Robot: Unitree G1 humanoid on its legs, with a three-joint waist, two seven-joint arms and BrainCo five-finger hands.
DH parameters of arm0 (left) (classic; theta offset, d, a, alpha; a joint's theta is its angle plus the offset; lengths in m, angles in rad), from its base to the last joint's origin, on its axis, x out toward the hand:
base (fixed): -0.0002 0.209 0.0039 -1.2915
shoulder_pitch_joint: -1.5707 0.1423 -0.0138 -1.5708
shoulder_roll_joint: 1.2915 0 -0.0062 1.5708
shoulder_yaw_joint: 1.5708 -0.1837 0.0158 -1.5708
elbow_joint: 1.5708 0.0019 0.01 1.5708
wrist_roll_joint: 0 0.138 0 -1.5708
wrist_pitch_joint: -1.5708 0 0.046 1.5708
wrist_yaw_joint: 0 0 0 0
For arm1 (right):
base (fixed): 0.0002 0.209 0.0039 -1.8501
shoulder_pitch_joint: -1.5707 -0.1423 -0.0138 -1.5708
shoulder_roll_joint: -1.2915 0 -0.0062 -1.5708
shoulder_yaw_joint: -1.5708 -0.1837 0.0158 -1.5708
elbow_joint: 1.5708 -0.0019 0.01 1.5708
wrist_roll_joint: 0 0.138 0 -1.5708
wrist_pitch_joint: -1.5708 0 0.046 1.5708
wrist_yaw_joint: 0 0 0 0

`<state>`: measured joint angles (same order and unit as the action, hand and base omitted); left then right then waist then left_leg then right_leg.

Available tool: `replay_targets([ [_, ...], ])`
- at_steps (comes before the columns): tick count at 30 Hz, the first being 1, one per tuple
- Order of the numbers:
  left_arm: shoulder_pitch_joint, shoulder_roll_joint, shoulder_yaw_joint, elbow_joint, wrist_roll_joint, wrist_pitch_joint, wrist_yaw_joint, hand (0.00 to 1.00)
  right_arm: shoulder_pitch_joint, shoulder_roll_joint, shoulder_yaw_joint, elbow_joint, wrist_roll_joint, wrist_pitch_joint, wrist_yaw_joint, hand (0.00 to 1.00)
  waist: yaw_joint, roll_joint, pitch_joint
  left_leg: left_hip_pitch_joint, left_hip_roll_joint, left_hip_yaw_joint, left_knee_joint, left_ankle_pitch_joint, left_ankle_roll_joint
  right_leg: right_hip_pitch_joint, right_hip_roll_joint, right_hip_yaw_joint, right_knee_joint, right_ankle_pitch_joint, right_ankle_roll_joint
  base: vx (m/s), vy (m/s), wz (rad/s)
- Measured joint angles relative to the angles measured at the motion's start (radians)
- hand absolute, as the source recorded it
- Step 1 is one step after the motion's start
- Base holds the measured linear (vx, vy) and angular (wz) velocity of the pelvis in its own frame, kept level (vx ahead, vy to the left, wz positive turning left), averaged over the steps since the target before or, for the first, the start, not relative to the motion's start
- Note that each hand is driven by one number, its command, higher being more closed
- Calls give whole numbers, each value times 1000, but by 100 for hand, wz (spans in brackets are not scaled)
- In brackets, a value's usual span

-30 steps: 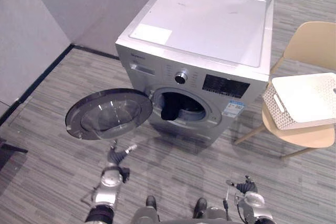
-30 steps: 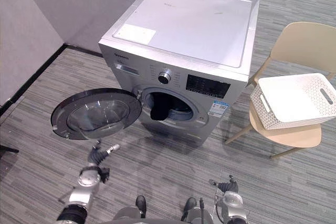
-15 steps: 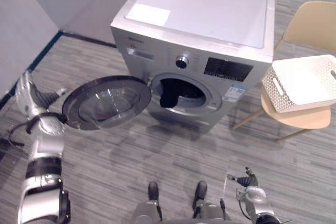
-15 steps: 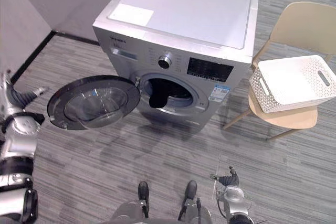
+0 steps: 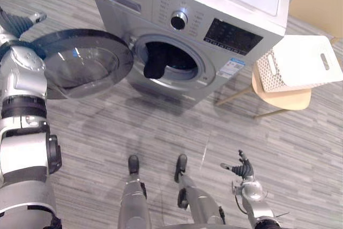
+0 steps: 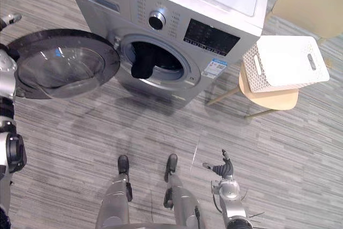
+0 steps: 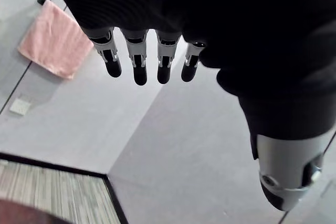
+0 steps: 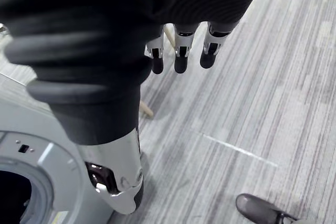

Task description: Pick up the laundry basket with both hands and put the clothes into the washing machine.

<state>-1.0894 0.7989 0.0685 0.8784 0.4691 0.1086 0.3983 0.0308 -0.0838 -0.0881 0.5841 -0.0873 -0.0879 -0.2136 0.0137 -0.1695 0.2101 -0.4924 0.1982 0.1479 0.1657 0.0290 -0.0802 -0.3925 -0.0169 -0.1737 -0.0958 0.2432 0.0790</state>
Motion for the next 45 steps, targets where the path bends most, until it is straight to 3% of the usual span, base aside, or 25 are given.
replay_targets([
  [7, -103, -36, -14, 63, -91, -18, -90, 0, -3, -3, 7, -23, 20, 1, 1, 0, 10, -20, 31, -92, 55, -25, 63, -11, -17, -51, 48, 16, 0, 19, 0, -34, -43, -3],
  [9, -107, -54, 23, 93, -139, -19, -120, 0, -12, -2, 6, -36, 40, 7, 2, 0, 12, -23, 40, -116, 86, -33, 82, -14, -22, -67, 75, 25, -1, 40, 22, 0, -56, -18],
  [13, -116, -62, 125, 97, -193, -55, -125, 0, -18, -3, -21, -59, 49, 10, 8, 0, 21, -28, 49, -131, 114, -38, 90, -7, -33, -79, 101, 41, -1, 48, 17, 22, -23, -9],
  [14, -116, -68, 143, 95, -228, -59, -136, 0, -21, -6, -38, -59, 49, 11, 13, 0, 25, -30, 49, -136, 113, -37, 103, -4, -41, -74, 97, 40, -1, 0, 37, 24, -42, 7],
  [15, -114, -70, 147, 93, -248, -63, -150, 0, -26, -12, -51, -59, 50, 16, 20, 0, 28, -34, 55, -143, 107, -36, 132, -7, -49, -68, 90, 34, -2, -47, -14, 19, -53, 7],
  [21, -104, -84, 177, 77, -260, -78, -190, 0, -41, -24, -64, -58, 50, 28, 24, 0, 32, -33, 56, -160, 116, -36, 176, -15, -58, -61, 88, -10, 4, -49, -18, 41, 16, 3],
  [27, -18, -159, 143, -39, -258, -78, -194, 0, -44, -27, -64, -61, 47, 30, 44, 0, 43, -31, 57, -152, 79, -33, 192, -38, -34, -46, 49, -18, 12, -49, -20, 61, 77, 11],
  [30, 182, -257, 93, -247, -262, -76, -174, 0, -46, -27, -63, -46, 45, 33, 45, 0, 57, -10, 66, -81, 29, -27, 144, -31, -23, 3, 6, -20, 12, -52, -40, 98, 80, 23],
  [35, 451, -362, 62, -418, -261, -37, -175, 0, -107, -36, -63, 83, 34, 54, 45, 0, 57, 28, 63, -18, -38, -8, 57, -8, 1, 20, -45, -16, 5, -54, -42, 79, 71, 9],
  [40, 536, -363, 115, -572, -254, -26, -150, 0, -111, -39, -105, 163, 15, 69, 45, 0, 57, 47, 64, 47, -61, -3, 7, 6, 9, 65, -57, -15, -1, -59, -33, 77, 19, 4],
  [45, 571, -362, 180, -643, -180, -29, -74, 0, -113, -53, -109, 187, -3, 68, 44, 0, 55, 86, 56, 90, -86, 0, -70, 33, 14, 74, -74, -14, -2, -64, -30, 18, 2, 5],
])
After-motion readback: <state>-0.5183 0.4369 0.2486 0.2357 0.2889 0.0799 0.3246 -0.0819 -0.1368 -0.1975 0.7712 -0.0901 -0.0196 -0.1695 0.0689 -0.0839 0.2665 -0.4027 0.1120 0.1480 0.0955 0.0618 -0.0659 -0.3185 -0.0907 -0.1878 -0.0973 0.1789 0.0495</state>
